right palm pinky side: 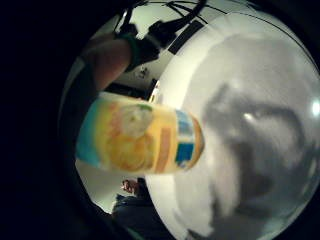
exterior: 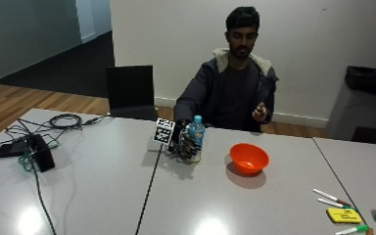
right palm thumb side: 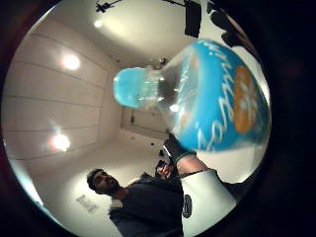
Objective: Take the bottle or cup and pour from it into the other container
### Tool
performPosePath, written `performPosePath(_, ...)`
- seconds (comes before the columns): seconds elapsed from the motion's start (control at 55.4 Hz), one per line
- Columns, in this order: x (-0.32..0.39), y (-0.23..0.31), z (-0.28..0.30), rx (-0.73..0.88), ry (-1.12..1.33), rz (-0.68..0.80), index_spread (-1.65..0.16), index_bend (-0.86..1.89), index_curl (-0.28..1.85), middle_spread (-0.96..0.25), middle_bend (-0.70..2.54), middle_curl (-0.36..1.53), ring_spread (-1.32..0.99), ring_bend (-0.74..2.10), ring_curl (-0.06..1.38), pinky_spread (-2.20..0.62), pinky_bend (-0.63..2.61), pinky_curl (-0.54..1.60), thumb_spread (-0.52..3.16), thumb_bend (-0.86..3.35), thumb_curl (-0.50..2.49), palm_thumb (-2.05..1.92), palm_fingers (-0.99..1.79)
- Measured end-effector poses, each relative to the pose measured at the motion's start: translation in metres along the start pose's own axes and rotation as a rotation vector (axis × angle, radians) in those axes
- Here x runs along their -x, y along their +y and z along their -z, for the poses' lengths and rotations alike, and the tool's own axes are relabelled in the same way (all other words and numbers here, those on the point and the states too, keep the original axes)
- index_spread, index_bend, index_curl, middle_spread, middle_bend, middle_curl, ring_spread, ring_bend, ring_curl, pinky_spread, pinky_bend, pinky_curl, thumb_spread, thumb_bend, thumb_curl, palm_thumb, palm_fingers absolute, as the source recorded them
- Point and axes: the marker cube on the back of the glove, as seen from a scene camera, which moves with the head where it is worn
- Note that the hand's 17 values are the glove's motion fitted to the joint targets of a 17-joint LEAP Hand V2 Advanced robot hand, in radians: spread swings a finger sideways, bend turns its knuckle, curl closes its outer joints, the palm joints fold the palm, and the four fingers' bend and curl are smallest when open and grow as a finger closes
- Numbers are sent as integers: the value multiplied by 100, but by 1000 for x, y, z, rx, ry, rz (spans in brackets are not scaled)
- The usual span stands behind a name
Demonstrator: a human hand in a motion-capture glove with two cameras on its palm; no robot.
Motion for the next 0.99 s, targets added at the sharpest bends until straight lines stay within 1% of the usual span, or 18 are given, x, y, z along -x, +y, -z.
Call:
performPosePath(0.09, -1, -8, -7, -10, -36, 7, -28, 12, 23, -7, 37, 35, 7, 40, 30, 31, 35, 33, 76, -2, 40, 67, 75)
performPosePath(0.144, -1, -13, -10, -39, -58, 2, -29, 12, 23, -14, 39, 36, -1, 49, 33, 26, 32, 32, 73, -1, 41, 73, 98)
performPosePath(0.271, 1, -15, -14, -61, -43, -4, -30, 12, 25, -23, 42, 39, -12, 57, 37, 14, 29, 34, 69, 0, 43, 87, 117)
performPosePath(0.379, 12, -11, -15, -88, -16, -10, -30, 12, 26, -25, 44, 40, -17, 59, 39, 7, 31, 35, 66, -2, 44, 92, 119)
performPosePath(0.523, 47, -5, -10, -187, 56, 114, -30, 12, 28, -26, 45, 41, -20, 60, 39, 3, 32, 36, 65, -3, 45, 95, 120)
performPosePath(0.577, 71, -12, -7, -207, 175, 167, -30, 13, 28, -26, 45, 41, -20, 59, 39, 1, 32, 36, 65, -3, 45, 96, 120)
performPosePath(0.595, 78, -11, -5, -169, 235, 197, -30, 13, 28, -26, 45, 42, -20, 59, 39, 1, 32, 36, 64, -3, 46, 96, 120)
performPosePath(0.631, 89, -2, 0, -36, 372, 261, -30, 13, 28, -26, 45, 42, -20, 59, 40, 0, 32, 36, 64, -3, 46, 96, 120)
performPosePath(0.649, 95, 1, 0, -4, 439, 275, -30, 13, 29, -26, 45, 42, -20, 59, 40, 0, 32, 36, 64, -3, 46, 96, 120)
performPosePath(0.667, 102, 0, -2, -24, 500, 270, -30, 13, 29, -26, 45, 42, -20, 59, 40, 0, 32, 37, 64, -3, 46, 96, 120)
performPosePath(0.721, 126, -14, -15, -198, 642, 188, -30, 12, 29, -26, 45, 42, -20, 59, 40, -1, 32, 37, 64, -3, 46, 97, 119)
performPosePath(0.758, 138, -20, -21, -253, 711, 170, -30, 12, 29, -26, 45, 42, -20, 59, 40, -2, 32, 37, 64, -3, 47, 97, 119)
performPosePath(0.794, 147, -26, -25, -257, 771, 207, -30, 12, 29, -27, 45, 42, -21, 59, 40, -2, 31, 36, 64, -3, 47, 97, 118)
performPosePath(0.83, 155, -24, -28, -200, 832, 219, -30, 12, 29, -27, 45, 42, -21, 59, 40, -2, 31, 37, 64, -3, 47, 97, 118)
performPosePath(0.902, 172, -4, -44, -82, 971, 145, -30, 12, 29, -27, 45, 43, -21, 59, 40, -3, 31, 37, 63, -3, 47, 97, 118)
performPosePath(0.938, 180, -4, -55, -104, 1032, 115, -31, 12, 29, -27, 45, 43, -22, 59, 40, -3, 31, 37, 63, -3, 47, 97, 118)
performPosePath(0.992, 185, -16, -71, -219, 1110, 169, -31, 12, 29, -27, 45, 43, -22, 58, 40, -4, 31, 37, 63, -3, 47, 97, 118)
